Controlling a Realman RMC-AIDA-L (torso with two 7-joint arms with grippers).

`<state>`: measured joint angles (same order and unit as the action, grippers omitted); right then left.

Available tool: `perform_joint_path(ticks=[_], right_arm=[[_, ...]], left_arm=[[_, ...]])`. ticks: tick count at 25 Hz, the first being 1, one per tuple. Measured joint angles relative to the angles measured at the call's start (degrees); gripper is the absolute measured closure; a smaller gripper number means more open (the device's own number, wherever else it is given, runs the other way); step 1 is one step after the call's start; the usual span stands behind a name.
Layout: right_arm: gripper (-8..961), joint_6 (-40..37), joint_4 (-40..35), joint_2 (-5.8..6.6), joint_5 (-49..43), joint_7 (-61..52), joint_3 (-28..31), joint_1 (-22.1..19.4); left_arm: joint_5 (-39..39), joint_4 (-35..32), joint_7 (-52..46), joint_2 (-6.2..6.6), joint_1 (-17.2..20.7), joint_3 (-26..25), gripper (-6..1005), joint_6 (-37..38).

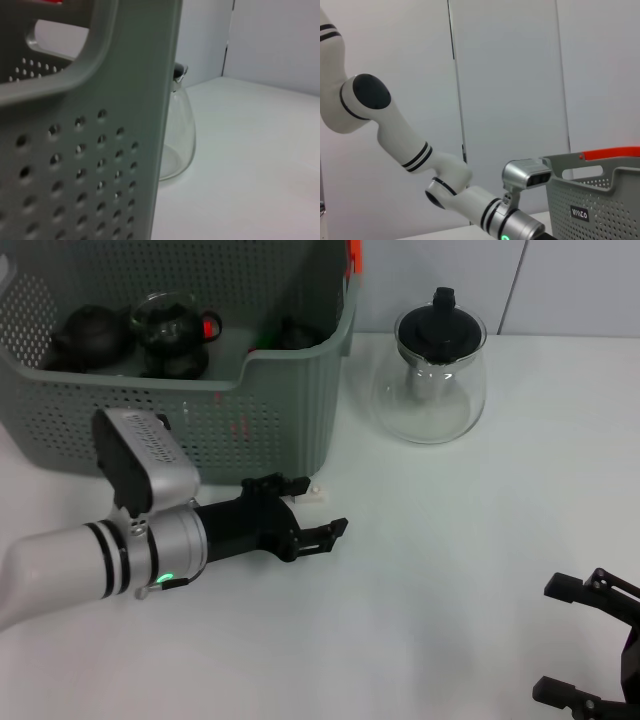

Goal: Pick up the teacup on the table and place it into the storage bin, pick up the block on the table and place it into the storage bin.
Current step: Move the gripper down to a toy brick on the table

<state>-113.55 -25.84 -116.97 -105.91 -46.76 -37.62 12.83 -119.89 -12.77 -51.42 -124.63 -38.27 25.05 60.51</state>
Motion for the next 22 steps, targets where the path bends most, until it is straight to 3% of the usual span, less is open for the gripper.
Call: perform_joint_path(ticks=[22], right_arm=[[6,0.0,0.0,-0.17,-0.2,0.0,0.0,0.0]], left_arm=[[0.2,4.0,2.6,-0.17,-4.1,-0.1,205,-7.7]])
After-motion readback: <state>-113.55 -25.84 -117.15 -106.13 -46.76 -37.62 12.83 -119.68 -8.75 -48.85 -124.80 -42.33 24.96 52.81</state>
